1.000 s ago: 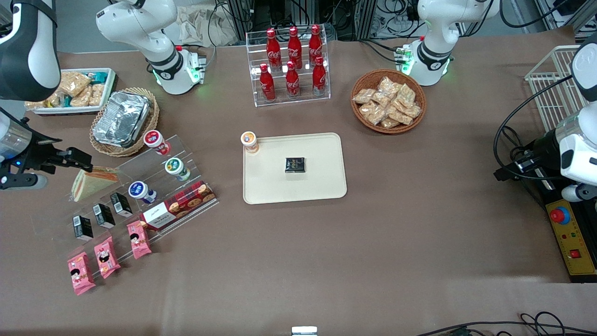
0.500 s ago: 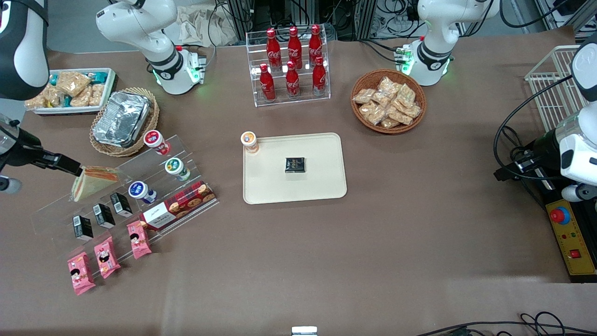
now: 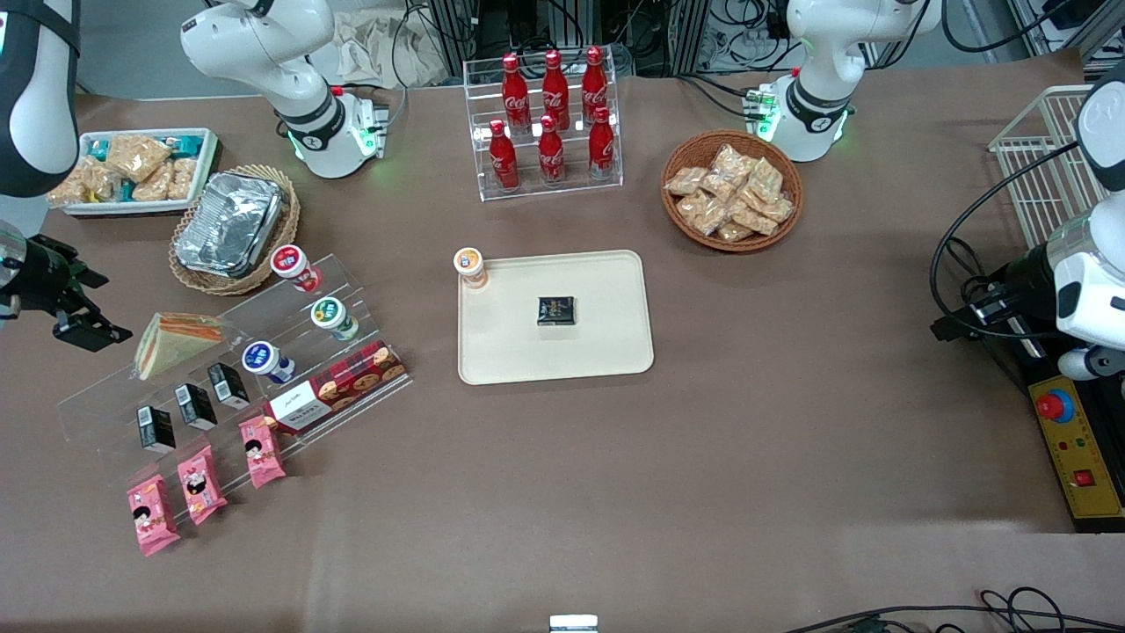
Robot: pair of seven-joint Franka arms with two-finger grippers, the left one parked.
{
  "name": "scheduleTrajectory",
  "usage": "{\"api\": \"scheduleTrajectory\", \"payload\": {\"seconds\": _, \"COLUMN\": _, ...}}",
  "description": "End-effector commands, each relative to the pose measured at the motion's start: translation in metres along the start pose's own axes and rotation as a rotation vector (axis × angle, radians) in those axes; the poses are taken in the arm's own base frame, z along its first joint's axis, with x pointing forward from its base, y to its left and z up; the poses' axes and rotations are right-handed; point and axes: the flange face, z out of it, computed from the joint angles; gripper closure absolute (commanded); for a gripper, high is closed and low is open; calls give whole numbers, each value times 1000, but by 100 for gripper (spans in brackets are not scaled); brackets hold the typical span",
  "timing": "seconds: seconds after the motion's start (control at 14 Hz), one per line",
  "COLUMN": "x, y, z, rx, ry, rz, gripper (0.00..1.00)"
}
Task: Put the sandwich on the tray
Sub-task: 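Move the right gripper down to the wrapped sandwich on the acrylic rack, then close the right gripper on the plastic-wrapped triangular sandwich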
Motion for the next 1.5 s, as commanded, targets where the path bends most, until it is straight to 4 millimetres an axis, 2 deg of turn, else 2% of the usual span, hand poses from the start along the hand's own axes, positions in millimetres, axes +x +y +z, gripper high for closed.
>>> {"api": "scheduleTrajectory", "payload": {"seconds": 0.0, "x": 28, "y": 16, "z": 27, "rx": -12, "ry": -4, "rz": 119, "gripper": 2}}
{"api": "scheduleTrajectory", "payload": {"seconds": 0.21, "x": 46, "y": 27, "z": 66, "rx": -4, "ry": -6, "rz": 154, "gripper": 2}}
{"api": "scheduleTrajectory", "payload": {"seconds": 0.36, "x": 50, "y": 27, "z": 94, "rx": 32, "ry": -49, "rz": 189, "gripper": 2}}
{"api": "scheduleTrajectory", "payload": {"seconds": 0.71, "x": 53, "y": 17, "z": 137, "rx": 3, "ry": -65, "rz": 211, "gripper": 2}}
{"api": "scheduleTrajectory", "payload": {"seconds": 0.86, "x": 52, "y": 16, "z": 151, "rx": 6, "ry": -93, "rz": 227, "gripper": 3}}
{"api": "scheduleTrajectory", "payload": {"seconds": 1.29, "x": 51, "y": 26, "z": 174, "rx": -7, "ry": -100, "rz": 227, "gripper": 5}}
{"api": "scheduleTrajectory", "payload": {"seconds": 1.36, "x": 50, "y": 26, "z": 174, "rx": -6, "ry": -101, "rz": 212, "gripper": 23}}
{"api": "scheduleTrajectory", "payload": {"seconds": 1.43, "x": 49, "y": 25, "z": 175, "rx": -7, "ry": -102, "rz": 178, "gripper": 61}}
